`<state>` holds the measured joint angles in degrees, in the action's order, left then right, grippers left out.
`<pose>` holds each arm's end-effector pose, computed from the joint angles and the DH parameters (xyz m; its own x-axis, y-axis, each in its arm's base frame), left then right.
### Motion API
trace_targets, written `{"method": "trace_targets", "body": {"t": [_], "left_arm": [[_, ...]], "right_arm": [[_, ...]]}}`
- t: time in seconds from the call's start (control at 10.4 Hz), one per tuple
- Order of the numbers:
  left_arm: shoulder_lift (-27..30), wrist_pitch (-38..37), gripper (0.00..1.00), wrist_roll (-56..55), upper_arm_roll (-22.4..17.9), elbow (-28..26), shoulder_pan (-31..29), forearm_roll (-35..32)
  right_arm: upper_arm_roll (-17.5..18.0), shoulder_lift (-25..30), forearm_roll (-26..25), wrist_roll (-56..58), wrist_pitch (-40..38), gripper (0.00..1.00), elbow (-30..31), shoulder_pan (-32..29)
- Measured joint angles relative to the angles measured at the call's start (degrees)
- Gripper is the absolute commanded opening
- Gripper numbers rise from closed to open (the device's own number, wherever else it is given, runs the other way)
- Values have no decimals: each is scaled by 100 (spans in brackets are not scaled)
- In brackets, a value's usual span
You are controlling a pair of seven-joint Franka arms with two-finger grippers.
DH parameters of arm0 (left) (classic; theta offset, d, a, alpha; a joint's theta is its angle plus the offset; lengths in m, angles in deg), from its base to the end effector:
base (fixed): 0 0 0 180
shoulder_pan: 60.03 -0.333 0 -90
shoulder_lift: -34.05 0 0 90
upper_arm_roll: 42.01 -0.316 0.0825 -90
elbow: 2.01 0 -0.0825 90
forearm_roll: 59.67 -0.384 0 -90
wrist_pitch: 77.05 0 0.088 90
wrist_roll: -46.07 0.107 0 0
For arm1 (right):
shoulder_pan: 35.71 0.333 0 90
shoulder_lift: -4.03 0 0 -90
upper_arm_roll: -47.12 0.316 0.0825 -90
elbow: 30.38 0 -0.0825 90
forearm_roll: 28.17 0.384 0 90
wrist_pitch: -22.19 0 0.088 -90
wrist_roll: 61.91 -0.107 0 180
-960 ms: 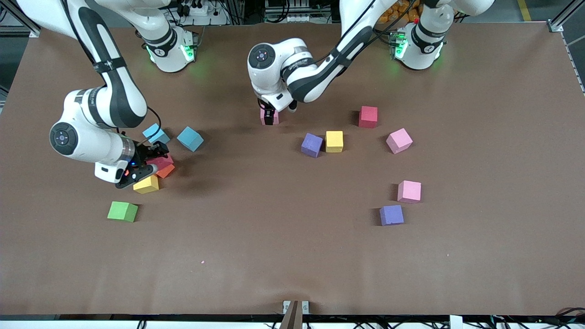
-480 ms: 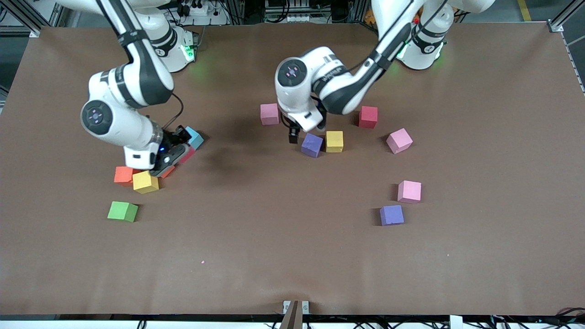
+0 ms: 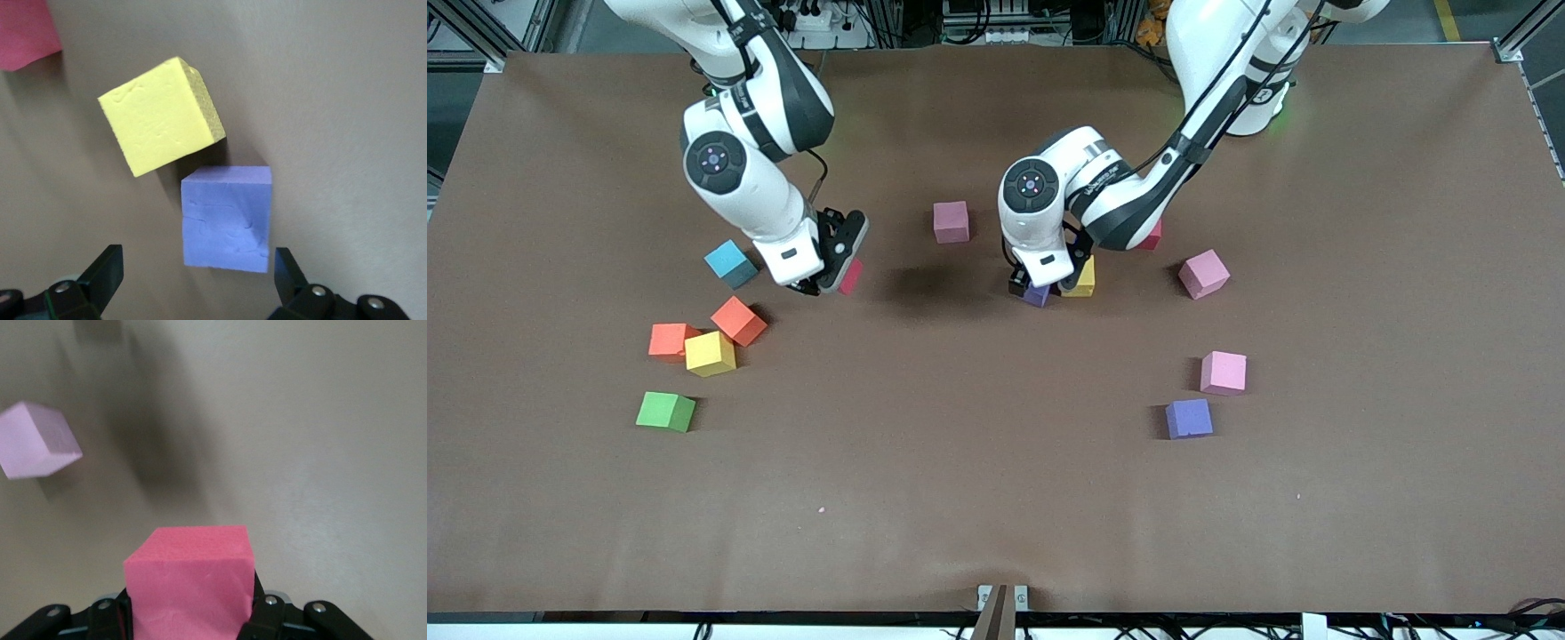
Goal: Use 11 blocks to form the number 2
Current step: 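Grasp the purple block with the left gripper while the right gripper carries magenta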
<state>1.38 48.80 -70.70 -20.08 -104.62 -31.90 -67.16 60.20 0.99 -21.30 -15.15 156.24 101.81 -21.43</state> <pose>0.4287 -0.4778 0.2424 0.4288 0.9024 -0.0433 0.8899 -0.4302 -0.1519 0.4557 0.2379 0.3217 0.3554 0.9332 0.0539 0.9329 -0.3505 -0.0832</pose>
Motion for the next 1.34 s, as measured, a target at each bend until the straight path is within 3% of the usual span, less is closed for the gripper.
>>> {"method": "trace_targets", "body": {"t": [0.38, 0.67, 1.06, 1.34], "left_arm": [[-297, 635, 100, 118, 15, -163, 23, 0], [-512, 714, 100, 118, -10, -199, 17, 0], [-529, 715, 100, 119, -33, -268, 11, -203], [-529, 715, 100, 296, -35, -268, 1, -605]], "right_arm": [[512, 83, -17, 109, 1633, 54, 1226, 625], [763, -30, -18, 105, 1907, 54, 1346, 1088], [890, -745, -172, 110, 2665, 54, 1396, 1093], [899, -932, -243, 110, 2816, 54, 1393, 1094]]}}
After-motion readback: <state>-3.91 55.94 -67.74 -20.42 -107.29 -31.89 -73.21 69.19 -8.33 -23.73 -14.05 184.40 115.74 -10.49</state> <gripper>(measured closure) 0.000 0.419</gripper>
